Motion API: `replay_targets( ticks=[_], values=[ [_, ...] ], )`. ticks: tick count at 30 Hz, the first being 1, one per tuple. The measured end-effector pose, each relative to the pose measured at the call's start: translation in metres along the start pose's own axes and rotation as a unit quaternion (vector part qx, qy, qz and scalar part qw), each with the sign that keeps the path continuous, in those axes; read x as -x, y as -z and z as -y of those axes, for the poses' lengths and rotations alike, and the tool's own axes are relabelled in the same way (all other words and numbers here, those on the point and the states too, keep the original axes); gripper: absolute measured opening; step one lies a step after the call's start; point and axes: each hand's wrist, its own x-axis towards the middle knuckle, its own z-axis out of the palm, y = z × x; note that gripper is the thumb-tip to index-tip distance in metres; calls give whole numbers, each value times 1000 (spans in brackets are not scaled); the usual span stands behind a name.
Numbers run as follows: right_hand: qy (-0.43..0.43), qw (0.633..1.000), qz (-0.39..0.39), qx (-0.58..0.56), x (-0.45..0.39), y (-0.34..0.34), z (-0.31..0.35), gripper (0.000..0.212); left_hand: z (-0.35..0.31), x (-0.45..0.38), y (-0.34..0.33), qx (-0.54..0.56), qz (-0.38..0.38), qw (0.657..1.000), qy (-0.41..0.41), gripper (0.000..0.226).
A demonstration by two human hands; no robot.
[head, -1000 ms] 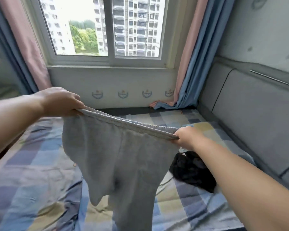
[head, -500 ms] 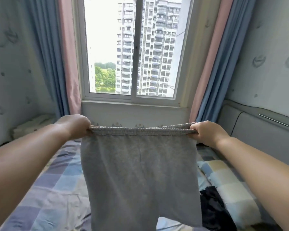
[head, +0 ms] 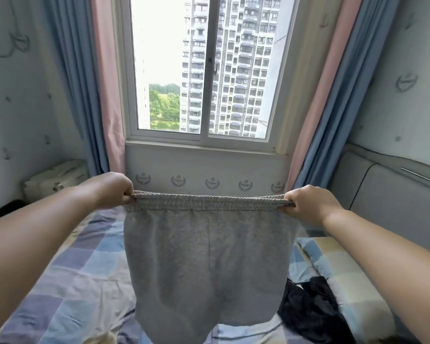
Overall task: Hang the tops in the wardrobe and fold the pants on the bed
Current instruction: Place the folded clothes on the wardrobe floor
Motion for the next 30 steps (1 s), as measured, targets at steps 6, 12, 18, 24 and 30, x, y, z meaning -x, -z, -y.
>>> replay_targets(
  ticks=[6,12,18,24,30],
  values=[
    [35,997,65,33,-38,-95,-13,26,-34,-56,-98,-40,77,996,0,21],
    [25,985,162,45,-87,-220,-25,22,-74,-113,-212,-38,99,993,44,15],
    [10,977,206,52,-152,-315,-29,18,-100,-171,-270,-10,111,986,124,22],
    [-20,991,131,25,-239,-311,-49,23,-88,-239,-241,98,28,973,206,51],
    [-35,992,115,24,-256,-314,-49,29,-91,-262,-256,154,-45,963,217,61]
  ],
)
